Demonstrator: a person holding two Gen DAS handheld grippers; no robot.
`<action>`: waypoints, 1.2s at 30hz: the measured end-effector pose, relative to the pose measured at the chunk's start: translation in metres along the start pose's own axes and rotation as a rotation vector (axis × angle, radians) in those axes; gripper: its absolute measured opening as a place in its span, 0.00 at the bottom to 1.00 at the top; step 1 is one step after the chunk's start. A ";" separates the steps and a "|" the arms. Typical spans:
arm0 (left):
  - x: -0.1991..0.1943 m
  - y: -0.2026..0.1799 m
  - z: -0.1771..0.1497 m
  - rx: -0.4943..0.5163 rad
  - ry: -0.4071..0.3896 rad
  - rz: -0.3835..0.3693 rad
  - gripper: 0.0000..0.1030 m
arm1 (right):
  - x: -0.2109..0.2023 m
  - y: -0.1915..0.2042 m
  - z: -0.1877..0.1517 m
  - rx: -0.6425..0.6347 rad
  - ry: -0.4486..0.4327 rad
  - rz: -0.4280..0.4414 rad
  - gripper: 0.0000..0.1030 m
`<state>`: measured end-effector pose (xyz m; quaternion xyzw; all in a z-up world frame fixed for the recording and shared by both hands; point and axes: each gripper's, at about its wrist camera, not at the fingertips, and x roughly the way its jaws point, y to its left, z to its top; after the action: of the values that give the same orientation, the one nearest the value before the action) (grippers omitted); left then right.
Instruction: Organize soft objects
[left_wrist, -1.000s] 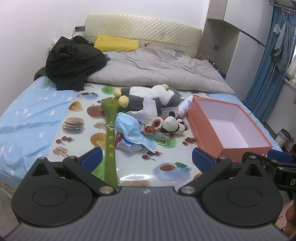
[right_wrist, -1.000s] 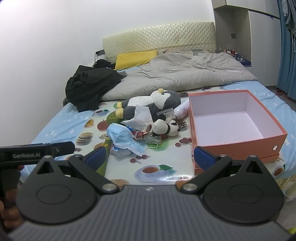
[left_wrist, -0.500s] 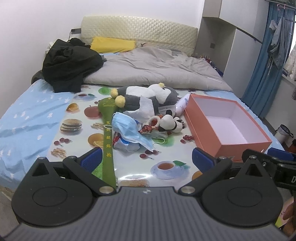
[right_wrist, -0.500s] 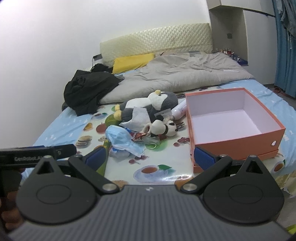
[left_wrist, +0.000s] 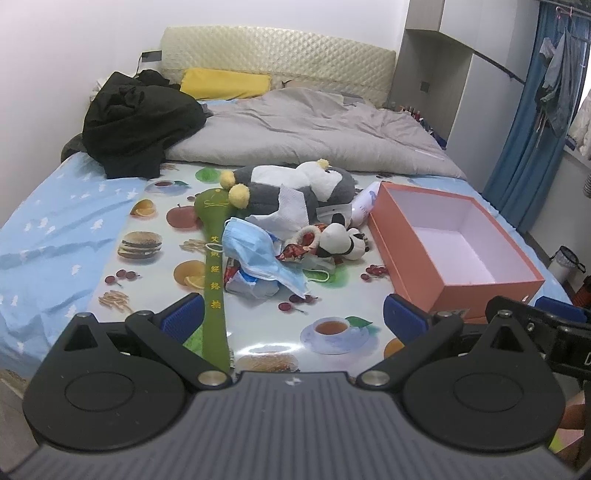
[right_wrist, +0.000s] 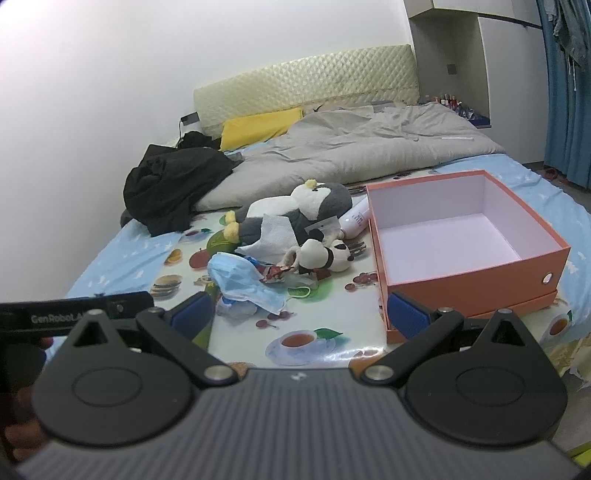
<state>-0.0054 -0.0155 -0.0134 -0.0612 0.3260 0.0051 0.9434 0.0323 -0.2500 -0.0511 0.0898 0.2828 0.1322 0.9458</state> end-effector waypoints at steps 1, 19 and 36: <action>0.000 0.000 0.000 -0.003 -0.002 0.001 1.00 | 0.001 0.000 -0.001 0.002 0.000 0.005 1.00; 0.017 0.010 -0.001 -0.037 0.013 0.006 1.00 | 0.012 -0.006 -0.010 0.020 0.054 0.031 1.00; 0.075 0.023 -0.007 -0.030 0.063 0.010 1.00 | 0.055 -0.004 -0.008 -0.063 0.044 0.030 0.98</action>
<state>0.0479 0.0040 -0.0677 -0.0740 0.3559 0.0129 0.9315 0.0728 -0.2367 -0.0873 0.0613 0.2980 0.1571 0.9396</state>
